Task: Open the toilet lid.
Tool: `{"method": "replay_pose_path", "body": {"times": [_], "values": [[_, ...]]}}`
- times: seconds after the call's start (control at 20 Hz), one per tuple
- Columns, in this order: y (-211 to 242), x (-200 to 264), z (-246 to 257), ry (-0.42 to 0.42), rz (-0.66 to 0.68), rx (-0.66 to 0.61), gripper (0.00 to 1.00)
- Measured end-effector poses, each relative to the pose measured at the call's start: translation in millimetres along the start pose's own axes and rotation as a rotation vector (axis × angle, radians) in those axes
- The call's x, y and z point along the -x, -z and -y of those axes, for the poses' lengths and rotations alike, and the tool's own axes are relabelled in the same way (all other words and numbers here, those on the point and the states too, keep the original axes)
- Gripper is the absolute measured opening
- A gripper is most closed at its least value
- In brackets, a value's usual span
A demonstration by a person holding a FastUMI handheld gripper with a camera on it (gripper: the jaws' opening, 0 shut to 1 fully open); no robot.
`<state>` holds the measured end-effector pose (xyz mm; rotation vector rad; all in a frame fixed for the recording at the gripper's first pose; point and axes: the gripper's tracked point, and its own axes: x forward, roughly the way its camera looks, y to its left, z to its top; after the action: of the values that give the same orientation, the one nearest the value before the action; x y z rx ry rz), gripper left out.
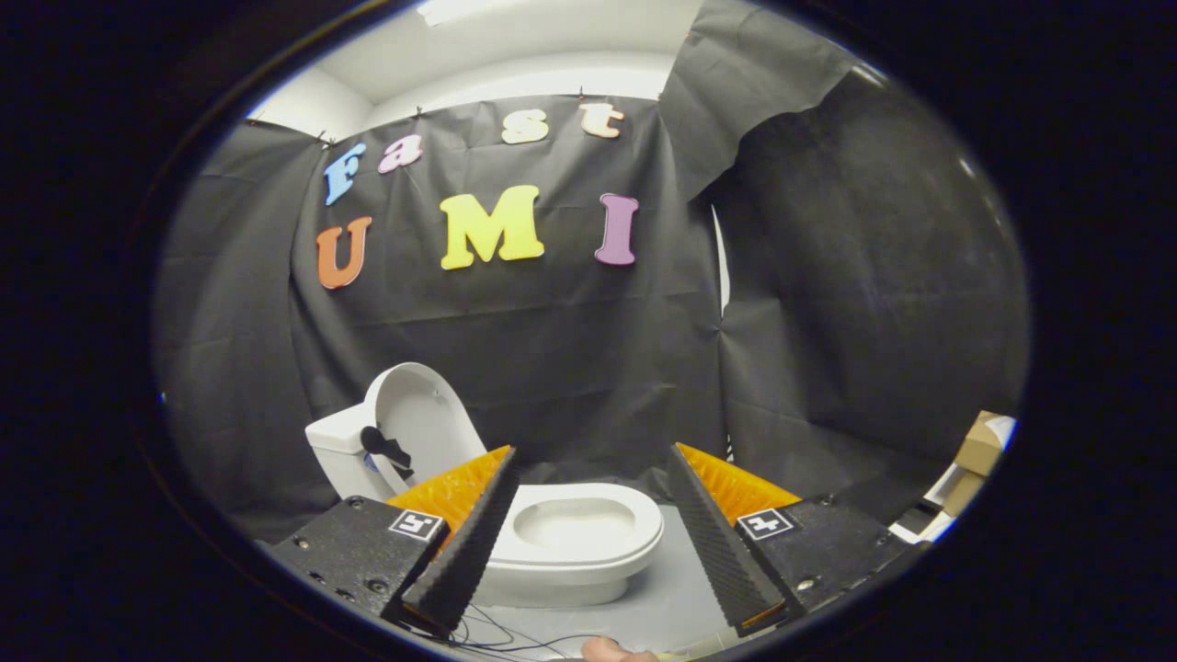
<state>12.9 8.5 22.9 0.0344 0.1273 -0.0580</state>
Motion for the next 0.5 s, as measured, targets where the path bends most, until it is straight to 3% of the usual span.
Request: {"method": "replay_pose_path", "body": {"times": [0.5], "values": [[15,1,-6,-0.051,0.037,-0.006,1.00]]}}
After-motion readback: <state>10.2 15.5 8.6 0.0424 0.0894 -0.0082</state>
